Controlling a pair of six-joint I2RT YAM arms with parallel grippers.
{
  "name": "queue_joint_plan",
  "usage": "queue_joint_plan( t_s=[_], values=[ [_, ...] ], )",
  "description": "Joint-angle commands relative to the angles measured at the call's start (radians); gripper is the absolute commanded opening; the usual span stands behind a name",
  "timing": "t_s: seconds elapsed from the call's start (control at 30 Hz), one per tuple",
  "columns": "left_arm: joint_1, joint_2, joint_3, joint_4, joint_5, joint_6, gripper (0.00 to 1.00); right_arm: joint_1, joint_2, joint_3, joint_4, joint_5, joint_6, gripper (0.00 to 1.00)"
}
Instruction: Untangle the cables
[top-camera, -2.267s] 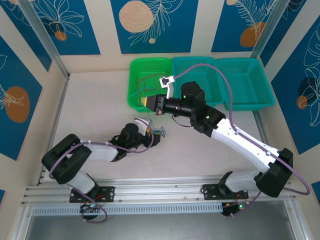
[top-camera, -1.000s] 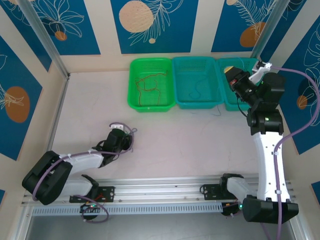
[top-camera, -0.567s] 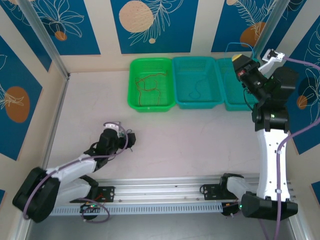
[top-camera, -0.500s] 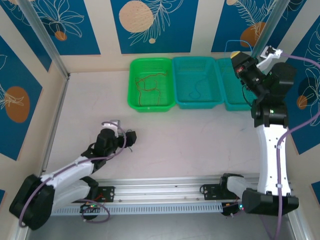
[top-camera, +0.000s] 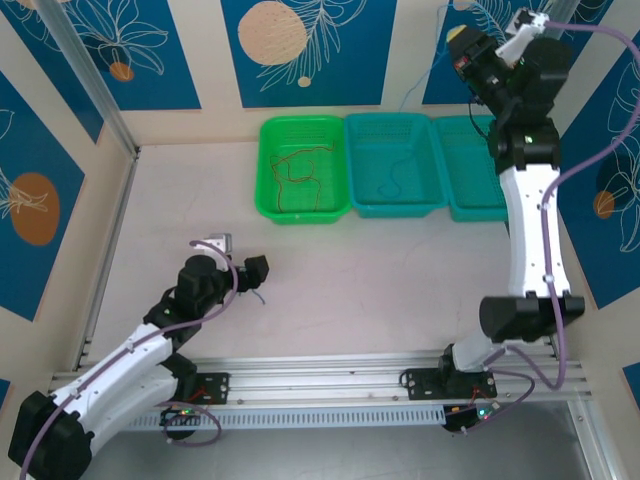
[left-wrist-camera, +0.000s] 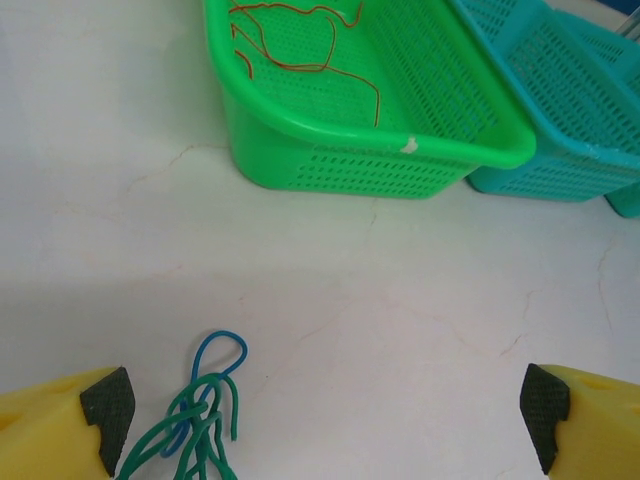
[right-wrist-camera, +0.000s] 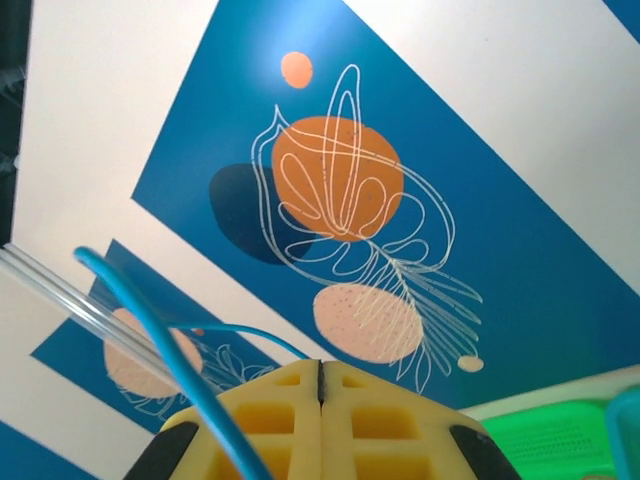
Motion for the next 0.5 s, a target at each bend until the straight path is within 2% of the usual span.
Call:
queue_joint_plan(
  t_s=[0.0, 0.17, 0.3, 0.47],
  values=[
    [0.007, 0.018, 0.023, -0.002, 0.027, 0.006, 1.00, 0.004, 0.139, 0.085, -0.142, 0.006, -0.042, 0.00],
    [0.008, 0.027, 0.011, 0.003, 0.020, 0.003, 1.00, 0.052, 0.212, 0.050, -0.158, -0.044, -0.058, 0.00],
    [0.009, 0.019, 0.004, -0.001, 0.014, 0.006, 1.00, 0.104, 0.204, -0.026, -0.195, 0.050, -0.073, 0.00],
    [0.009, 0.018, -0.002, 0.007, 0.015, 0.004, 1.00, 0.146, 0.183, -0.200, -0.097, 0.056, -0.142, 0.00]
  ],
)
